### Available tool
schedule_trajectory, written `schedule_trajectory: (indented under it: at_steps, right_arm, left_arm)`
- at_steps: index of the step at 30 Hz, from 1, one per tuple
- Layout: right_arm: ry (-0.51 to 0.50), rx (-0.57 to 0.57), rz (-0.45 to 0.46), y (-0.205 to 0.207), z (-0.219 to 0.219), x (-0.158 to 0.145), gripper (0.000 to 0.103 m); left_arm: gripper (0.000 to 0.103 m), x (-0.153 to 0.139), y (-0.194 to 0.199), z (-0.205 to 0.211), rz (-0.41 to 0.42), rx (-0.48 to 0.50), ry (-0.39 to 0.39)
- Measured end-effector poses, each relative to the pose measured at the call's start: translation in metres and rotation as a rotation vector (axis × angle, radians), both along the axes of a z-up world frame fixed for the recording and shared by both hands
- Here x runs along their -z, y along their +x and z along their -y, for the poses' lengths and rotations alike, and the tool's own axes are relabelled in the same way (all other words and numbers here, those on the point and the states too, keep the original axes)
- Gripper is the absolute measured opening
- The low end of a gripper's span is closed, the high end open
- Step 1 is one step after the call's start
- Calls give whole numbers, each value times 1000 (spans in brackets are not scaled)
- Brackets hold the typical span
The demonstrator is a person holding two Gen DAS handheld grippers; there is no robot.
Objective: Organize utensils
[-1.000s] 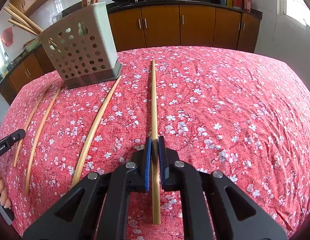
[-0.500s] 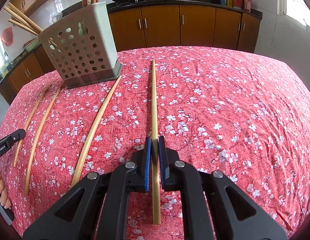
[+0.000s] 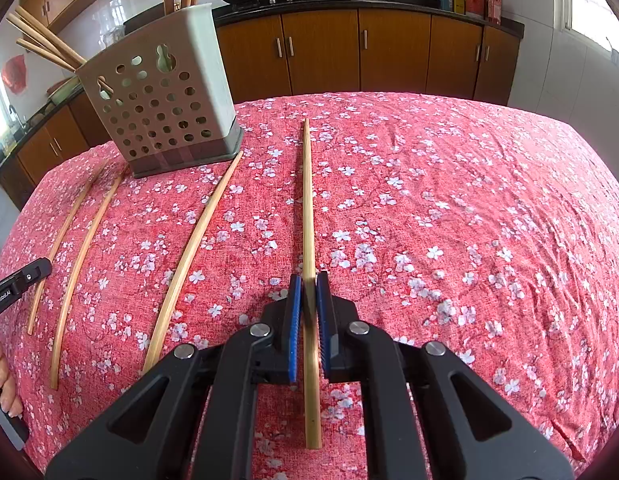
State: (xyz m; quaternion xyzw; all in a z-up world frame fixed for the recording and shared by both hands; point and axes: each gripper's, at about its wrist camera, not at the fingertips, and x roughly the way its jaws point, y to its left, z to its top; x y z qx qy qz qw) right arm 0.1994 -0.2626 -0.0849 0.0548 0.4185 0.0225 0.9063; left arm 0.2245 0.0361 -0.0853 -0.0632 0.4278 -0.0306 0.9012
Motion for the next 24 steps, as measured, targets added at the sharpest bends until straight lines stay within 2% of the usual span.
schedule_trajectory:
  at_steps: [5, 10, 24]
  right_arm:
    - [4, 1, 0, 0, 0, 0, 10]
    - [-6, 3, -1, -2, 1, 0, 10]
    - [47, 6, -1, -11, 8, -2, 9]
  left_arm:
    - [20, 0, -1, 4, -1, 31, 35]
    - [20, 1, -5, 6, -3, 30, 54]
    - [20, 1, -12, 6, -5, 26, 85]
